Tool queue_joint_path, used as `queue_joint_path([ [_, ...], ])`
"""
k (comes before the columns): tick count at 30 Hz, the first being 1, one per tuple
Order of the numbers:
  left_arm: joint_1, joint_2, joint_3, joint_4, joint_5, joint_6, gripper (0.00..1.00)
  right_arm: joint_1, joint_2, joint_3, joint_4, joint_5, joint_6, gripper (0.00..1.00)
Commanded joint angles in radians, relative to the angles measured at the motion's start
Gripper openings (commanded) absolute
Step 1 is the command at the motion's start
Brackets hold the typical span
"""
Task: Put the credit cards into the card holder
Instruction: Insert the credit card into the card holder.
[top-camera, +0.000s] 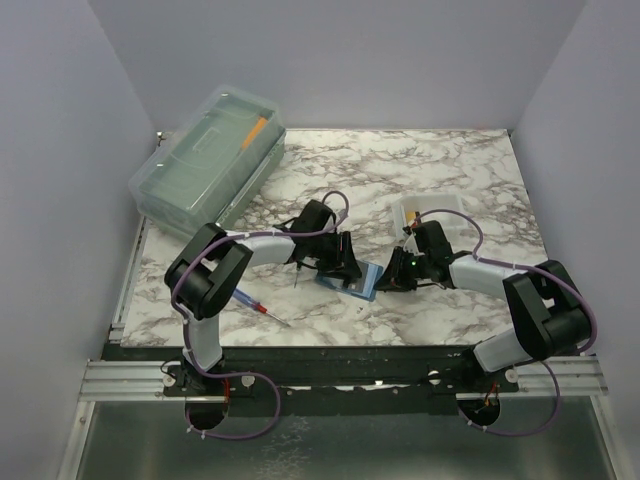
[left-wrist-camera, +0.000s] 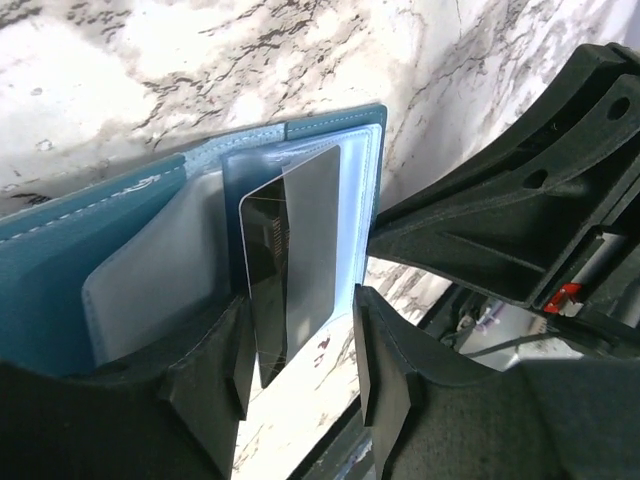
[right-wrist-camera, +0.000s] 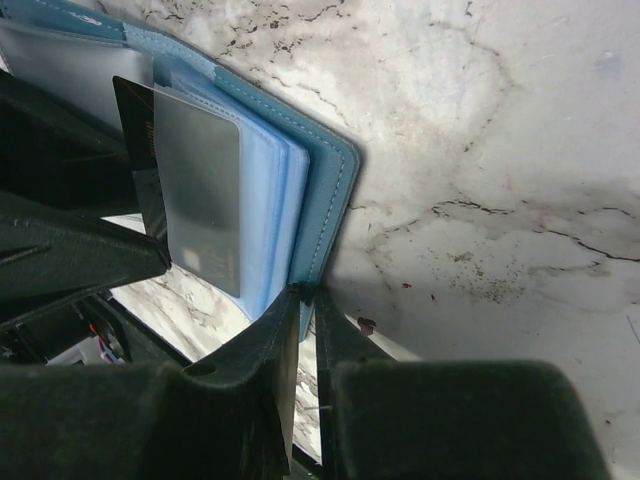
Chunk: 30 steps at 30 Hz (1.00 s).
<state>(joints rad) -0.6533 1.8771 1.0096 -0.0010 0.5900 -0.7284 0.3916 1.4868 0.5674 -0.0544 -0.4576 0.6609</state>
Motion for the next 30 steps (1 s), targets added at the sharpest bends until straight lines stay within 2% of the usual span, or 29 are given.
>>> queue_joint_path([
  [1, -0.051, -0.008, 0.042, -0.143, -0.165, 0.069, 0.49, 0.004, 0.029, 0.018, 0.000, 0.014, -0.024, 0.14],
  [4, -0.084, 0.005, 0.068, -0.166, -0.188, 0.076, 0.50, 0.003, 0.026, 0.019, 0.002, 0.017, -0.024, 0.14],
  [9, -0.126, 0.015, 0.119, -0.241, -0.246, 0.113, 0.61, 0.003, 0.020, 0.012, -0.001, 0.019, -0.024, 0.14],
  [15, -0.126, -0.005, 0.145, -0.303, -0.340, 0.154, 0.65, 0.003, 0.015, 0.008, -0.009, 0.026, -0.025, 0.13],
  [21, -0.161, 0.041, 0.187, -0.305, -0.275, 0.149, 0.63, 0.003, 0.016, 0.014, -0.015, 0.032, -0.025, 0.13],
  [25, -0.183, 0.067, 0.173, -0.234, -0.165, 0.085, 0.62, 0.003, 0.010, 0.015, -0.020, 0.041, -0.023, 0.13],
  [30, -0.142, 0.028, 0.159, -0.244, -0.182, 0.098, 0.65, 0.004, -0.003, 0.016, -0.042, 0.058, -0.024, 0.13],
])
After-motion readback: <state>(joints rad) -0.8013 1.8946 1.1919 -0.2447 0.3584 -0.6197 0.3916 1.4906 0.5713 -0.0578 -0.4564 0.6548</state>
